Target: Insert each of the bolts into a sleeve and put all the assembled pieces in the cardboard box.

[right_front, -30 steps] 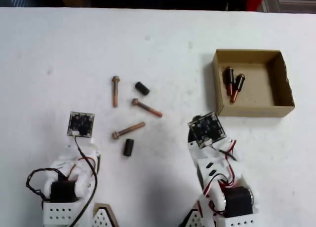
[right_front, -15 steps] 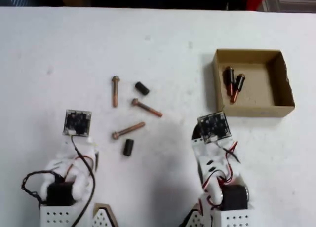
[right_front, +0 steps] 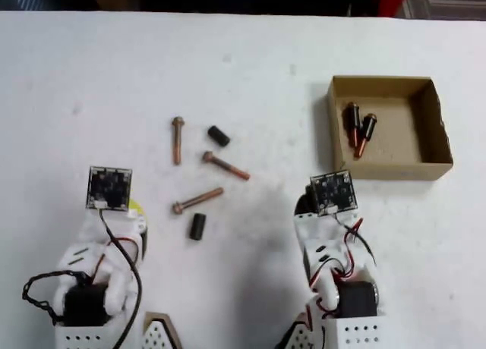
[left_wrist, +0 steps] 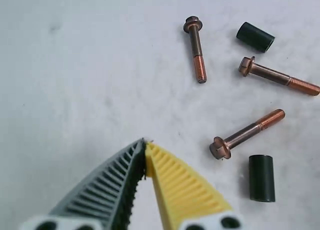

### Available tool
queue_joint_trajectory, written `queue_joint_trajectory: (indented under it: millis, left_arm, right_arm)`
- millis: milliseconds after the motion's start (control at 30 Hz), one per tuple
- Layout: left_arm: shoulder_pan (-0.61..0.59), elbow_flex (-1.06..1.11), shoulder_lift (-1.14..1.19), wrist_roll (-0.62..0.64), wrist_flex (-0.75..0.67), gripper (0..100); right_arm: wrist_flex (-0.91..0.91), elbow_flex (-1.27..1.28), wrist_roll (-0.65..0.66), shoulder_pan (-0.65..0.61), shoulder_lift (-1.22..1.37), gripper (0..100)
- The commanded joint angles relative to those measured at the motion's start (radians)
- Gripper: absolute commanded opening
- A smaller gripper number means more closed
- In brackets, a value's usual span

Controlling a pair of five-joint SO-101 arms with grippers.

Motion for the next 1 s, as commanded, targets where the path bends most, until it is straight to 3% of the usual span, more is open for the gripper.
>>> queue_joint_trajectory:
  millis: [0,567,800,967]
  left_arm:
    - [0.001,-0.048,-0.005,0.000,0.002,2]
    - [0.001,-0.209,0.018,0.002,0.052,2]
    - [0.001,-0.384,0.386,0.003,0.035,2]
    - [0.001,-0.468,0.633,0.003,-0.086,2]
  right_arm:
    - [-0.025,-0.008,-0.012,0.004,-0.007,1.6]
    - [-0.054,0.117,-0.012,-0.059,-0.007,1.6]
    - [-0.054,0.117,-0.012,-0.059,-0.007,1.6]
    - [-0.054,0.117,-0.012,-0.059,-0.007,1.6]
